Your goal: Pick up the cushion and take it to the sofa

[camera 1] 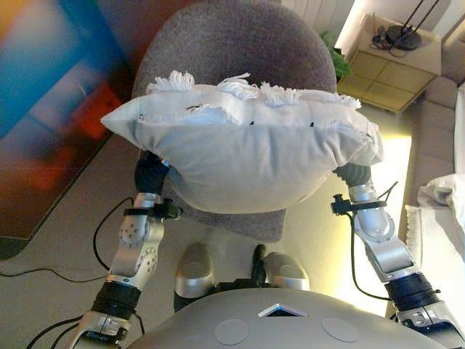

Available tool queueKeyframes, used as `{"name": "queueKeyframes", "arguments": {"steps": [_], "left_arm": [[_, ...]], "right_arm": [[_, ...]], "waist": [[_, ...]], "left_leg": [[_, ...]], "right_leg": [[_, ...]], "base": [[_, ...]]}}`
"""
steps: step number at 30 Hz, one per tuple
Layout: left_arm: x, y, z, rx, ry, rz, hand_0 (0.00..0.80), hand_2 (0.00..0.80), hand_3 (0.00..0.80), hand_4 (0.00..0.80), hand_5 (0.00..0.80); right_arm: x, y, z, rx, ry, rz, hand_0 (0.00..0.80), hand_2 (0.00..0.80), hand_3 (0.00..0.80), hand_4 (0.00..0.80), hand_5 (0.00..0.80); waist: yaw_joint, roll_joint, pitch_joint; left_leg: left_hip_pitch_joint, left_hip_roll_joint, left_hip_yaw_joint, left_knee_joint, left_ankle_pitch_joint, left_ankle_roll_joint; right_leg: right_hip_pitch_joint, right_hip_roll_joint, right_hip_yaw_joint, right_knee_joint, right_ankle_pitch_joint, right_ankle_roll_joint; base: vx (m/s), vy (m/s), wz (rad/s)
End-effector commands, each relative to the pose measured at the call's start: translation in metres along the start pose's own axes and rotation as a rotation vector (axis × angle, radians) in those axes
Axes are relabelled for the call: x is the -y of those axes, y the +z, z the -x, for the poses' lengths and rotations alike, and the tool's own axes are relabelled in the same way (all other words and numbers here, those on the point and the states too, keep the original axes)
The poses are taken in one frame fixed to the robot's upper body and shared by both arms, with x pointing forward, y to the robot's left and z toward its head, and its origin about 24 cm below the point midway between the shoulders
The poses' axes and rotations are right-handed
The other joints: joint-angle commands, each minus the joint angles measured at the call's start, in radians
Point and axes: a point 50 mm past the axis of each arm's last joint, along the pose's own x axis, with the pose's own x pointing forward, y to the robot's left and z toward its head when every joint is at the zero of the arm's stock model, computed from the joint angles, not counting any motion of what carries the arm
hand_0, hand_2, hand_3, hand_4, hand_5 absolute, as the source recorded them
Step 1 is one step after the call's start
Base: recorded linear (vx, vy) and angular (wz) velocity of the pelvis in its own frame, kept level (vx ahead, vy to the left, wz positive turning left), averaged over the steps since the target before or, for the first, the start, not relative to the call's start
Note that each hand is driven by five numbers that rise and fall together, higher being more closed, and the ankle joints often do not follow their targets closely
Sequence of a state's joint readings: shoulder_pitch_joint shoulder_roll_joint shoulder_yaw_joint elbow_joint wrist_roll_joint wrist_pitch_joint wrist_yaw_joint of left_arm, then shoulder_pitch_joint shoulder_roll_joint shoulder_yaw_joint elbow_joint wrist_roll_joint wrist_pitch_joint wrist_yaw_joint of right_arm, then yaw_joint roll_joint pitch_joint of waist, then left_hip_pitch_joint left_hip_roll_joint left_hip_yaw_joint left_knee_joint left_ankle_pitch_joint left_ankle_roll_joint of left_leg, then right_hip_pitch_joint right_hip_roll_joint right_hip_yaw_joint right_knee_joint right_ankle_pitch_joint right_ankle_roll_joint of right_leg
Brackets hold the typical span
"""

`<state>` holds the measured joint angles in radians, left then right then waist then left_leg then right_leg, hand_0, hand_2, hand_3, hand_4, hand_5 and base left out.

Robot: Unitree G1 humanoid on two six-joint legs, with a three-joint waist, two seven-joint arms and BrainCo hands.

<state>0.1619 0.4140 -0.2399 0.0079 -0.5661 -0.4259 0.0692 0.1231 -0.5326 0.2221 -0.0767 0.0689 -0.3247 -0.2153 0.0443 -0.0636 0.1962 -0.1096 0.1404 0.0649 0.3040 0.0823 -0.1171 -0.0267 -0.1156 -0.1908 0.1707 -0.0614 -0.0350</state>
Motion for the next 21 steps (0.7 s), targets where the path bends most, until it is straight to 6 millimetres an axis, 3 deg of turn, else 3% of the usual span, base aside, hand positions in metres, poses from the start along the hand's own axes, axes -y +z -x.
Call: {"name": "queueKeyframes", "arguments": {"steps": [1, 3, 5, 8, 9, 12, 18, 21], "left_arm": [[0.028, 0.036, -0.012, 0.228, -0.129, 0.08, 0.8, 0.8, 0.8, 0.8, 0.8], [0.028, 0.033, -0.01, 0.216, -0.116, 0.088, 0.8, 0.8, 0.8, 0.8, 0.8], [0.028, 0.031, -0.007, 0.204, -0.115, 0.094, 0.8, 0.8, 0.8, 0.8, 0.8], [0.026, 0.028, -0.002, 0.192, -0.116, 0.103, 0.8, 0.8, 0.8, 0.8, 0.8], [0.024, 0.028, -0.001, 0.186, -0.119, 0.102, 0.8, 0.8, 0.8, 0.8, 0.8], [0.024, 0.029, -0.006, 0.179, -0.134, 0.079, 0.8, 0.8, 0.8, 0.8, 0.8], [0.027, 0.032, -0.014, 0.189, -0.18, -0.013, 0.8, 0.8, 0.8, 0.8, 0.8], [0.024, 0.033, -0.013, 0.175, -0.177, -0.038, 0.8, 0.8, 0.8, 0.8, 0.8]], "right_arm": [[-0.007, 0.052, -0.017, 0.281, 0.08, -0.052, 0.8, 0.8, 0.8, 0.8, 0.8], [-0.007, 0.05, -0.011, 0.267, 0.087, -0.054, 0.8, 0.8, 0.8, 0.8, 0.8], [-0.006, 0.048, -0.006, 0.252, 0.091, -0.053, 0.8, 0.8, 0.8, 0.8, 0.8], [-0.002, 0.046, -0.002, 0.239, 0.094, -0.05, 0.8, 0.8, 0.8, 0.8, 0.8], [0.0, 0.045, -0.001, 0.236, 0.091, -0.05, 0.8, 0.8, 0.8, 0.8, 0.8], [0.0, 0.045, -0.003, 0.224, 0.064, -0.069, 0.8, 0.8, 0.8, 0.8, 0.8], [-0.008, 0.044, -0.002, 0.214, 0.027, -0.136, 0.8, 0.8, 0.8, 0.8, 0.8], [-0.012, 0.044, -0.001, 0.208, 0.026, -0.163, 0.8, 0.8, 0.8, 0.8, 0.8]], "waist": [[-0.007, 0.029, -0.014], [0.005, 0.044, -0.016], [0.012, 0.054, -0.019], [0.014, 0.058, -0.027], [0.012, 0.05, -0.029], [0.007, 0.04, -0.035], [0.014, 0.008, -0.03], [0.018, 0.01, -0.018]], "left_leg": [[0.04, 0.038, -0.048, -0.167, 0.051, -0.023], [0.036, 0.045, -0.087, -0.263, 0.092, -0.037], [0.029, 0.062, -0.084, -0.303, 0.112, -0.044], [0.036, 0.068, -0.07, -0.335, 0.086, -0.046], [0.051, 0.062, -0.057, -0.341, 0.046, -0.043], [0.067, 0.04, -0.034, -0.333, -0.002, -0.024], [0.07, -0.03, -0.031, -0.29, -0.07, 0.043], [0.094, -0.033, -0.001, -0.287, -0.088, 0.055]], "right_leg": [[0.145, 0.001, 0.056, -0.189, 0.054, 0.134], [0.175, 0.001, 0.074, -0.194, 0.026, 0.138], [0.186, -0.004, 0.076, -0.197, 0.02, 0.141], [0.201, -0.024, 0.07, -0.196, 0.005, 0.152], [0.211, -0.04, 0.061, -0.195, -0.006, 0.16], [0.202, -0.087, 0.042, -0.166, 0.0, 0.191], [0.168, -0.161, 0.067, -0.066, 0.026, 0.242], [0.123, -0.177, 0.027, -0.012, 0.054, 0.248]], "base": [[0.274, 0.229, 0.11], [0.282, 0.242, 0.08], [0.208, 0.22, -0.09], [0.218, 0.215, -0.2], [0.229, 0.206, -0.14], [0.196, 0.186, 0.08], [0.168, 0.12, 0.05], [0.117, 0.078, -0.17]]}}
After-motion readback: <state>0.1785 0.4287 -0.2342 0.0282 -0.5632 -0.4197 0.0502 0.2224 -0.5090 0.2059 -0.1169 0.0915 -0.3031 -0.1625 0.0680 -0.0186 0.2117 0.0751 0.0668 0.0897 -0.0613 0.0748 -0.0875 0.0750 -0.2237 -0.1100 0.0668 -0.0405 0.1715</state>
